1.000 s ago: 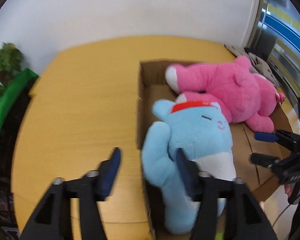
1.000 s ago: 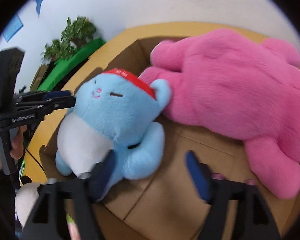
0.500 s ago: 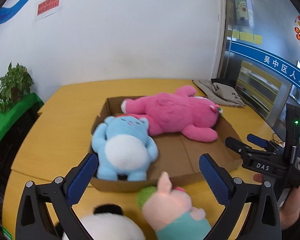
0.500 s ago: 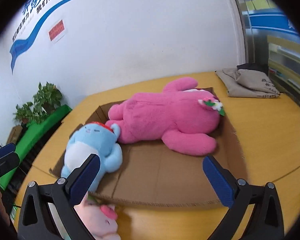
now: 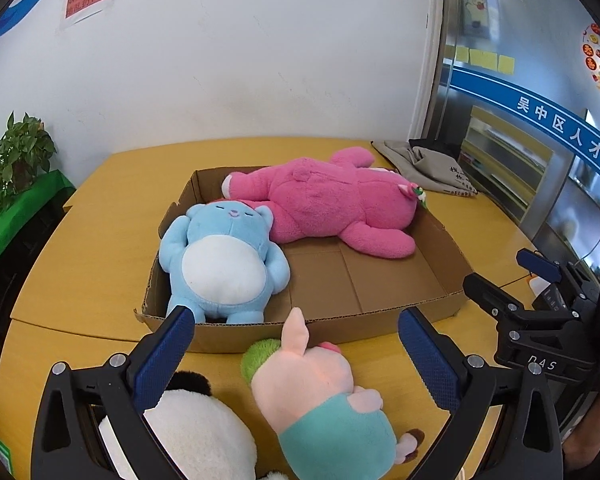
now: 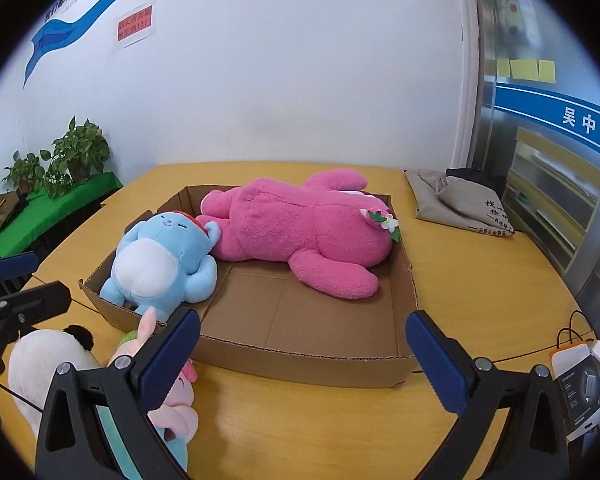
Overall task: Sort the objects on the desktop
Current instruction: 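Open both grippers and withdraw them from the box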
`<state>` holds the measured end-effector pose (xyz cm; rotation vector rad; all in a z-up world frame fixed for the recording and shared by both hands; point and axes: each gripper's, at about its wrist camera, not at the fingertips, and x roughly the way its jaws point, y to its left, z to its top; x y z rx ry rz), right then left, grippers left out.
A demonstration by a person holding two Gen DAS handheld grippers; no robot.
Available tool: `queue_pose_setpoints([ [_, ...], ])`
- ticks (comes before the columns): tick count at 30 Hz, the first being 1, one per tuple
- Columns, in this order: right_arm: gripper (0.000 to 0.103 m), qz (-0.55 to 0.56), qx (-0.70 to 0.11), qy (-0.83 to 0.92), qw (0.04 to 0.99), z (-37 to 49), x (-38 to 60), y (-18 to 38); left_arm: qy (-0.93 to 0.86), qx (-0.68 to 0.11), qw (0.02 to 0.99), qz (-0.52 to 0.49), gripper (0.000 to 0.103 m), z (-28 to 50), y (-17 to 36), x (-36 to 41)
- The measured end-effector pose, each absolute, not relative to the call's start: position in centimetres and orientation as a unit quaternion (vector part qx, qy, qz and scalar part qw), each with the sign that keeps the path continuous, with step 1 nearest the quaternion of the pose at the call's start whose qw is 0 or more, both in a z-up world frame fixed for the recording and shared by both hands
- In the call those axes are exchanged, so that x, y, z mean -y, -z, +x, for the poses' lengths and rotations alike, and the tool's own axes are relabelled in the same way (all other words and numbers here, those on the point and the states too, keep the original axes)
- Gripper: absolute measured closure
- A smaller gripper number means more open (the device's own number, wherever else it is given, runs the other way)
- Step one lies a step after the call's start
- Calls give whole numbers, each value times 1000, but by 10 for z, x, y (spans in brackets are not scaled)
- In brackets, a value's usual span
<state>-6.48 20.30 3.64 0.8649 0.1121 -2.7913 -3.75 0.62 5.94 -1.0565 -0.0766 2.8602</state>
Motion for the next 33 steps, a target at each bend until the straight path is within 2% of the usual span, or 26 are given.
queue_pose_setpoints([
  [33, 0, 310, -33, 942, 124, -62, -195, -33, -936, 25, 52, -348, 0, -36, -57, -2],
])
